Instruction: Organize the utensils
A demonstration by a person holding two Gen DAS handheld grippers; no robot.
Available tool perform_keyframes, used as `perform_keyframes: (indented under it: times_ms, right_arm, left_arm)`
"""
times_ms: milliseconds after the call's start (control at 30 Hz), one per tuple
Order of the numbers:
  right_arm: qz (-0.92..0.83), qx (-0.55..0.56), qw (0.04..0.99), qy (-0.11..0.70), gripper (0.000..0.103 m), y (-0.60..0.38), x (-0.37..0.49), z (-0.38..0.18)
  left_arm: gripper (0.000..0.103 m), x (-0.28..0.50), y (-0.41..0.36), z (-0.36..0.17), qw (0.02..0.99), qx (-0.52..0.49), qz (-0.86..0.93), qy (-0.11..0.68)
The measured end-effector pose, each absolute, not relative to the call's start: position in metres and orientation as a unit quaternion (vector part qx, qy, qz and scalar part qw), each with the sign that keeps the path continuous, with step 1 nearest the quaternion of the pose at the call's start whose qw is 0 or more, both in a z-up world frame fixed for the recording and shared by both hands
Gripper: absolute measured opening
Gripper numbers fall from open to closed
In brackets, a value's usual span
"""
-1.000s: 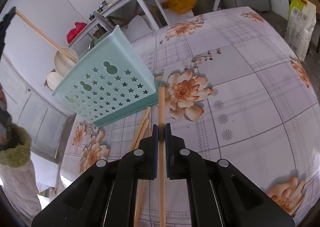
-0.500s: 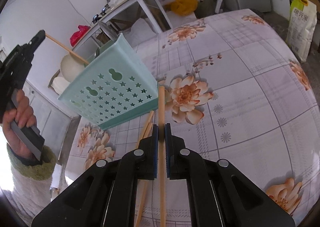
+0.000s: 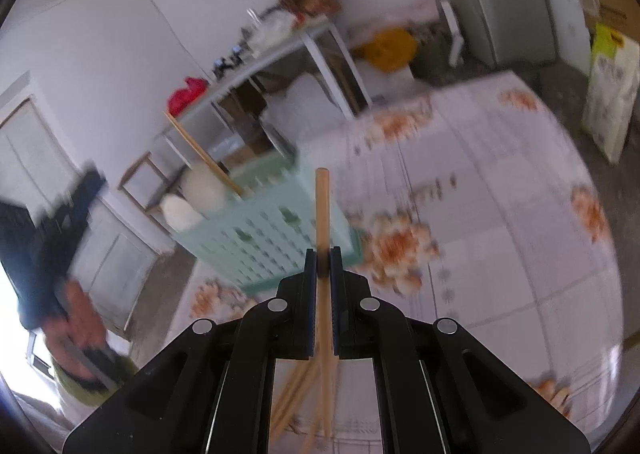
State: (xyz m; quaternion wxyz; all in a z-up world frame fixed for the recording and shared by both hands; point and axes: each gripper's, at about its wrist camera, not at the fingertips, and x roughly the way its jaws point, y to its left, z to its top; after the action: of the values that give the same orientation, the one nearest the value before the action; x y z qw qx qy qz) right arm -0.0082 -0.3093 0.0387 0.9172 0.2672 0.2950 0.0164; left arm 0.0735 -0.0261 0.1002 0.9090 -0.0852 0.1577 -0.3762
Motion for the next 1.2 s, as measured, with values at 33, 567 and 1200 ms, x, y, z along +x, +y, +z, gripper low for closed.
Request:
perform_keyframes:
  times_ms: [33, 567, 1200]
  right_arm:
    - [0.018, 0.264, 0.920, 0.289, 0.005, -0.310, -0.008, 0.045]
    - [0.093, 0.201, 0.967, 0.123, 0.005, -0.307, 0.041, 0.193]
    - [0.048, 0.157, 0.953, 0.256, 0.030, -0.274, 0.117, 0.096]
  left_arm:
    - [0.033, 0.070, -0.023, 0.096, 0.906, -0.085, -0.380, 0.165]
    - [0.033, 0.045, -0.026, -0.009, 0.873, -0.056, -0.379, 0.300]
    - [0.034, 0.053, -0.041, -0.044, 0.857, -0.029, -0.380, 0.347]
